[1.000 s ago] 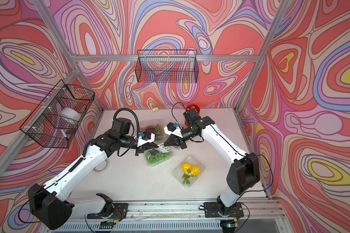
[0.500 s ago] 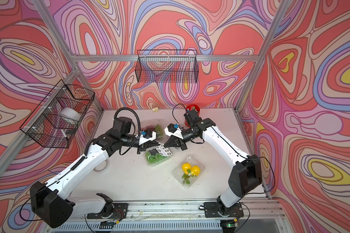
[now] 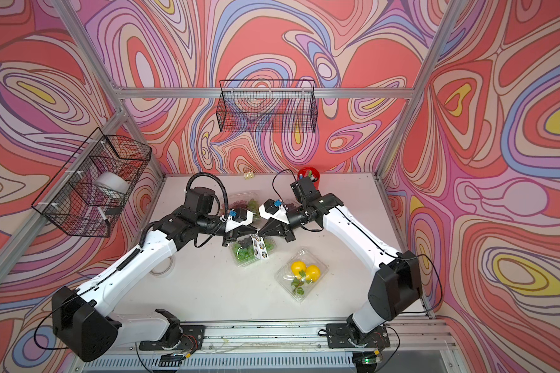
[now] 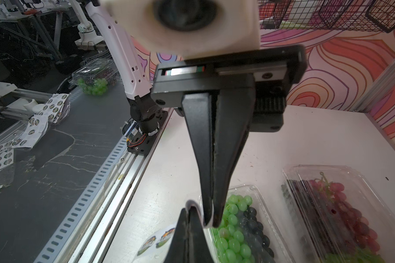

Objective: Label fruit boxes
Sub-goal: Adjust the label sticker.

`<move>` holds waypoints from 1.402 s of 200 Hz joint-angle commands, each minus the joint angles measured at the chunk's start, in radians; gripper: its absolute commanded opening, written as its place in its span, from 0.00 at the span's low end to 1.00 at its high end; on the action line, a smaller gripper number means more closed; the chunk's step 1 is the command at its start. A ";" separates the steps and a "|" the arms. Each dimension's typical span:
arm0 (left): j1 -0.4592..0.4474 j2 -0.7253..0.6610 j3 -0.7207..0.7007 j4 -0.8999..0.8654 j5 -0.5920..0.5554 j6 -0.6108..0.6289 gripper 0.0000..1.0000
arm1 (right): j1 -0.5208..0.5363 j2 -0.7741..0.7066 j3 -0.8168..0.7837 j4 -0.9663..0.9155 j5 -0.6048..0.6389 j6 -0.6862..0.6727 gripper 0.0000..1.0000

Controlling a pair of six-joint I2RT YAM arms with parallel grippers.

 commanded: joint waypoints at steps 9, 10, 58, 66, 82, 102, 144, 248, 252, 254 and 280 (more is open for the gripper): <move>-0.011 -0.002 -0.014 0.020 0.008 0.004 0.00 | 0.004 -0.039 -0.023 0.063 0.030 0.042 0.00; -0.010 -0.001 -0.014 0.021 0.008 0.004 0.00 | 0.005 -0.039 -0.023 0.062 0.029 0.042 0.00; -0.014 0.002 -0.011 0.033 0.012 0.004 0.00 | 0.001 -0.093 -0.105 0.247 0.082 0.189 0.00; -0.015 -0.002 -0.014 0.037 0.004 0.003 0.00 | -0.008 -0.102 -0.122 0.265 0.071 0.205 0.00; -0.014 -0.013 -0.022 0.044 -0.010 0.003 0.00 | -0.027 -0.123 -0.155 0.285 0.046 0.231 0.00; -0.013 -0.024 -0.029 0.040 -0.024 0.003 0.00 | -0.029 -0.153 -0.187 0.288 0.055 0.229 0.00; -0.014 -0.038 -0.029 0.025 -0.034 0.012 0.00 | -0.062 -0.178 -0.214 0.286 0.080 0.249 0.00; -0.014 -0.032 -0.028 0.055 0.043 -0.033 0.00 | -0.065 -0.159 -0.197 0.303 0.101 0.253 0.00; -0.014 -0.029 -0.027 0.064 0.047 -0.039 0.00 | -0.064 -0.157 -0.197 0.302 0.101 0.253 0.00; -0.014 -0.028 -0.028 0.068 0.049 -0.041 0.00 | -0.064 -0.157 -0.197 0.302 0.100 0.253 0.00; -0.014 -0.018 -0.026 0.110 0.051 -0.068 0.00 | -0.065 -0.149 -0.188 0.284 0.089 0.231 0.00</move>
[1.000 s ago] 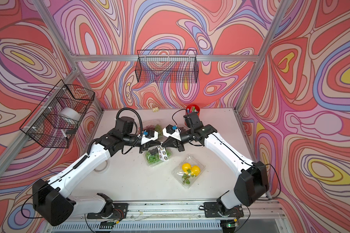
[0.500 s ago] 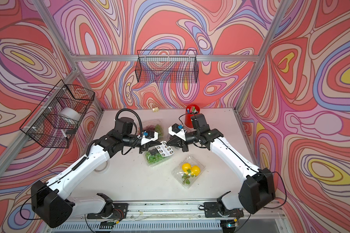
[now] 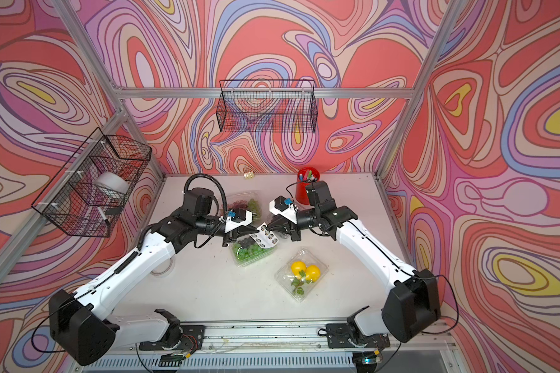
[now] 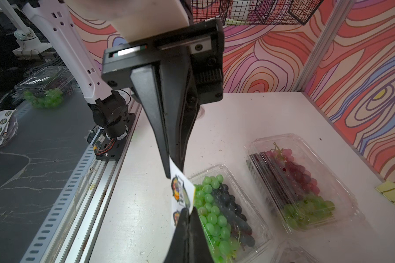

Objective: Label fruit boxes
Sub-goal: Adjust the label sticker.

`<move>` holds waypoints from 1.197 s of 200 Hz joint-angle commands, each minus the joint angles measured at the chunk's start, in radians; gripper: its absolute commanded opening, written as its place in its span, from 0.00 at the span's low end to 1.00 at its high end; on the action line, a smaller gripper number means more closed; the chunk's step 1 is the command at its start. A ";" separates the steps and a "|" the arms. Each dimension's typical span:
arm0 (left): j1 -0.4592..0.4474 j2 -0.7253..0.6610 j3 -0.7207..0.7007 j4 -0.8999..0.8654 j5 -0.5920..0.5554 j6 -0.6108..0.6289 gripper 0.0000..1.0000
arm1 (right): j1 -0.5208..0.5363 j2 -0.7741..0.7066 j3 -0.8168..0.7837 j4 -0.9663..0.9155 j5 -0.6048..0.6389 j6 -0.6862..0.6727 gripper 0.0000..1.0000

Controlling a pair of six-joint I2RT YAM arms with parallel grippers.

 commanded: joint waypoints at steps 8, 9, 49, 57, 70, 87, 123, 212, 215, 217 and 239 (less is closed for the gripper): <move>-0.007 0.007 -0.007 0.070 0.039 -0.034 0.00 | 0.000 0.013 0.022 -0.030 -0.034 -0.044 0.00; -0.007 0.007 -0.007 0.070 0.039 -0.034 0.00 | 0.000 0.013 0.023 -0.031 -0.036 -0.045 0.00; -0.008 0.016 -0.006 0.083 0.052 -0.047 0.00 | 0.000 0.026 0.030 -0.040 -0.057 -0.060 0.00; -0.008 0.018 -0.007 0.085 0.050 -0.049 0.00 | 0.000 0.028 0.032 -0.036 -0.060 -0.058 0.00; -0.008 0.019 -0.009 0.089 0.052 -0.053 0.00 | 0.000 0.030 0.031 -0.021 -0.056 -0.050 0.00; -0.010 0.024 -0.007 0.089 0.056 -0.060 0.00 | 0.000 0.036 0.034 -0.015 -0.058 -0.044 0.00; -0.014 0.030 -0.005 0.089 0.018 -0.072 0.00 | 0.000 0.039 0.033 -0.022 -0.066 -0.049 0.00; -0.063 -0.016 -0.052 0.196 -0.210 -0.357 0.00 | 0.001 -0.175 -0.131 0.218 0.411 0.241 0.30; -0.065 -0.016 -0.052 0.194 -0.216 -0.364 0.00 | 0.002 -0.189 -0.143 0.229 0.426 0.245 0.30; -0.068 -0.016 -0.052 0.193 -0.221 -0.369 0.00 | 0.003 -0.194 -0.146 0.232 0.429 0.245 0.31; -0.093 -0.013 -0.056 0.195 -0.269 -0.413 0.00 | 0.033 -0.262 -0.195 0.266 0.466 0.222 0.32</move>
